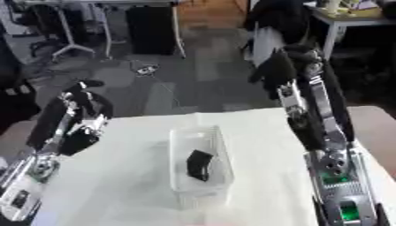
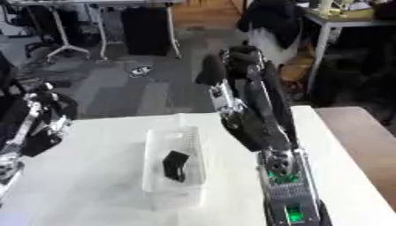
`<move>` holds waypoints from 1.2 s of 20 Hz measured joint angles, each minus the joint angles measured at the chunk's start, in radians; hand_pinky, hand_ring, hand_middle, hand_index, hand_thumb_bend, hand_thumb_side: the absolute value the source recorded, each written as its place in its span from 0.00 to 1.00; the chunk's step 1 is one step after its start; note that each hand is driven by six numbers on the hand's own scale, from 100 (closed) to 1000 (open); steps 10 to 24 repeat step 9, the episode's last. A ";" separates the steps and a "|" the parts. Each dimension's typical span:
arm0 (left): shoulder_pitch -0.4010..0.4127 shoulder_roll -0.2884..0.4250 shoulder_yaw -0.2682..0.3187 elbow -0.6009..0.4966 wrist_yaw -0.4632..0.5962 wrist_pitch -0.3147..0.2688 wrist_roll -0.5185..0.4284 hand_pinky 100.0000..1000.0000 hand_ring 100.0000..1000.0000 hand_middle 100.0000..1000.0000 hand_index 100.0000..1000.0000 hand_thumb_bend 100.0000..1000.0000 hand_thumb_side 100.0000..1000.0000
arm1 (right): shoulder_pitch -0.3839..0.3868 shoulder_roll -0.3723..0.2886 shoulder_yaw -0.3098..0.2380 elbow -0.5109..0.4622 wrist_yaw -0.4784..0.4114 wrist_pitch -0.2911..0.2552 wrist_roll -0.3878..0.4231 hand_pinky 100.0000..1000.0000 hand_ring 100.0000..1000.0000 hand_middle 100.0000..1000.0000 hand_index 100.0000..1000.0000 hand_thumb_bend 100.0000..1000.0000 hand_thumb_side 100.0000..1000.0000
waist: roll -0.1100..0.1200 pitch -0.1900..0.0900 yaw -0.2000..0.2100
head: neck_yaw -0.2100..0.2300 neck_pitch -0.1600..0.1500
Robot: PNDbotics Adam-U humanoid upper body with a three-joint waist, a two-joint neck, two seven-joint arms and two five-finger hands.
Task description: Pick up objects on the table and place them in the box.
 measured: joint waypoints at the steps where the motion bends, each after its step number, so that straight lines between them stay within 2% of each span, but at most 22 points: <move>1: 0.021 -0.006 0.017 -0.055 0.027 0.023 -0.006 0.11 0.34 0.42 0.57 0.03 0.98 | 0.000 -0.004 -0.004 0.001 0.002 0.002 -0.003 0.00 0.13 0.21 0.42 0.14 1.00 | -0.005 0.000 0.008 | -0.008 0.002; 4: 0.054 -0.025 0.050 -0.195 0.086 0.080 -0.022 0.12 0.34 0.42 0.57 0.02 0.97 | -0.001 -0.016 -0.013 0.011 0.004 0.008 -0.012 0.00 0.13 0.21 0.42 0.17 1.00 | -0.017 0.000 0.029 | -0.036 0.001; 6: 0.058 -0.035 0.057 -0.260 0.112 0.107 -0.029 0.12 0.33 0.42 0.56 0.02 0.98 | -0.005 -0.027 -0.020 0.020 0.007 0.009 -0.017 0.00 0.13 0.21 0.42 0.15 1.00 | -0.024 0.000 0.042 | -0.058 -0.006; 7: 0.058 -0.040 0.057 -0.283 0.121 0.119 -0.034 0.08 0.28 0.35 0.49 0.02 0.97 | -0.006 -0.033 -0.022 0.024 0.008 0.010 -0.019 0.00 0.13 0.21 0.42 0.16 1.00 | -0.028 0.000 0.049 | -0.064 -0.008; 9: 0.058 -0.049 0.056 -0.322 0.136 0.136 -0.038 0.02 0.24 0.31 0.45 0.02 0.97 | -0.009 -0.046 -0.023 0.034 0.010 0.010 -0.019 0.00 0.13 0.21 0.42 0.16 1.00 | -0.031 0.001 0.057 | -0.071 -0.015; 24: 0.058 -0.049 0.056 -0.322 0.136 0.136 -0.038 0.02 0.24 0.31 0.45 0.02 0.97 | -0.009 -0.046 -0.023 0.034 0.010 0.010 -0.019 0.00 0.13 0.21 0.42 0.16 1.00 | -0.031 0.001 0.057 | -0.071 -0.015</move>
